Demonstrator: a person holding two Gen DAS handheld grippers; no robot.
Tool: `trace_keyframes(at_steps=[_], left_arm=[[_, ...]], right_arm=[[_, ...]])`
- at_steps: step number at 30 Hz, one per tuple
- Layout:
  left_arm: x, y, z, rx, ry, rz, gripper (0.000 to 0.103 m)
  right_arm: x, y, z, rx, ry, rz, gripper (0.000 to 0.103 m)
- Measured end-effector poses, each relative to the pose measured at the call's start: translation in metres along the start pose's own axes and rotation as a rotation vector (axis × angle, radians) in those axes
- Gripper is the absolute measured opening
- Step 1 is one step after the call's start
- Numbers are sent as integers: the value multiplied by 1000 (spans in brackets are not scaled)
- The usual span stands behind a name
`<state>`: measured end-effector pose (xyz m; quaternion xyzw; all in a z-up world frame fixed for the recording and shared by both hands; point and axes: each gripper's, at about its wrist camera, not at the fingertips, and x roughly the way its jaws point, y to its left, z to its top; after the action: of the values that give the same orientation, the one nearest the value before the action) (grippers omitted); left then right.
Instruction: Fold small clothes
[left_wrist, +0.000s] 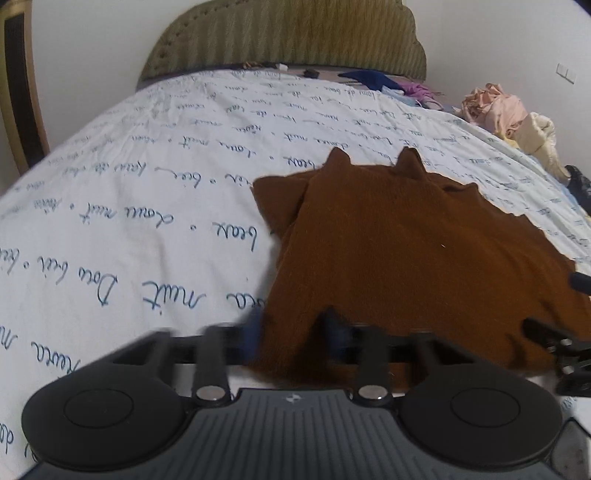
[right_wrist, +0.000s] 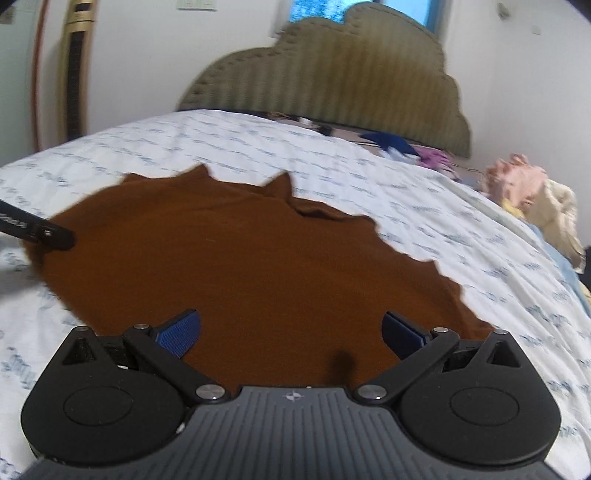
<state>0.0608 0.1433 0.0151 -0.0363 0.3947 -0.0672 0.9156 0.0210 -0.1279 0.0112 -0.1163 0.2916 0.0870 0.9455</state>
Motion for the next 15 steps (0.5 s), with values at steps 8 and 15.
trace_keyframes(at_steps=[8, 15], left_arm=[[-19, -1, -8, 45, -2, -52, 6], [-13, 8, -25, 79, 38, -34, 7]], right_arm=[[12, 8, -4, 33, 72, 3, 103], [2, 1, -14, 35, 120, 58, 103]])
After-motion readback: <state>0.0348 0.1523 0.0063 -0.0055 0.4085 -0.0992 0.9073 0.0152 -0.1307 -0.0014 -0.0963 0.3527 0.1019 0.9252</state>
